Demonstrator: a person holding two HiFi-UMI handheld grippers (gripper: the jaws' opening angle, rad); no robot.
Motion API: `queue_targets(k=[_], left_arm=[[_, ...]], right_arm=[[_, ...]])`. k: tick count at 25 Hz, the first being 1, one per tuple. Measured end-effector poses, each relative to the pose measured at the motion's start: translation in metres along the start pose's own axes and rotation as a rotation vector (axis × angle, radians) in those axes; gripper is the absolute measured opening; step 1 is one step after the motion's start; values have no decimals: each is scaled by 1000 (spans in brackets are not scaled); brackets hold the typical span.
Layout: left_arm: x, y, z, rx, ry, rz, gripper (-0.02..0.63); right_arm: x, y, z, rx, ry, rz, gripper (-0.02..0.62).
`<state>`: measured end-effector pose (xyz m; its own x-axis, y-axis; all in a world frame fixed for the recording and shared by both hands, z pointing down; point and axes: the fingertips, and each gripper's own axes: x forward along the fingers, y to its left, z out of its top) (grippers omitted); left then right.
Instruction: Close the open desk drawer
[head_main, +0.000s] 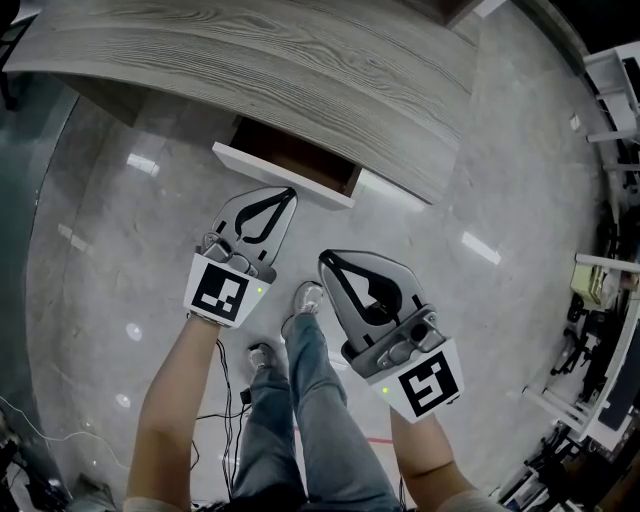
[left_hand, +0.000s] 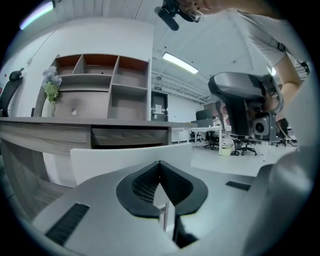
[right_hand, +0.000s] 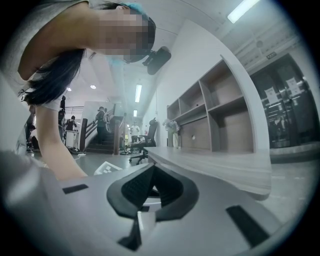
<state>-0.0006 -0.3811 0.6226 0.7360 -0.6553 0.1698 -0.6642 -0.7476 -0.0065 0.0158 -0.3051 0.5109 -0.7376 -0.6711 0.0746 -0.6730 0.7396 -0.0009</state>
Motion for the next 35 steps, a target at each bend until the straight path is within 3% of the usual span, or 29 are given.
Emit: queue_targets(k=[9,35], left_arm=[[11,1,0,27,-5,-13,9],[44,29,8,-2,-5,50,9]], right_arm=[[-2,-10,-5,9,9,-7,8],[-9,-38,-3,7,8,-31,8]])
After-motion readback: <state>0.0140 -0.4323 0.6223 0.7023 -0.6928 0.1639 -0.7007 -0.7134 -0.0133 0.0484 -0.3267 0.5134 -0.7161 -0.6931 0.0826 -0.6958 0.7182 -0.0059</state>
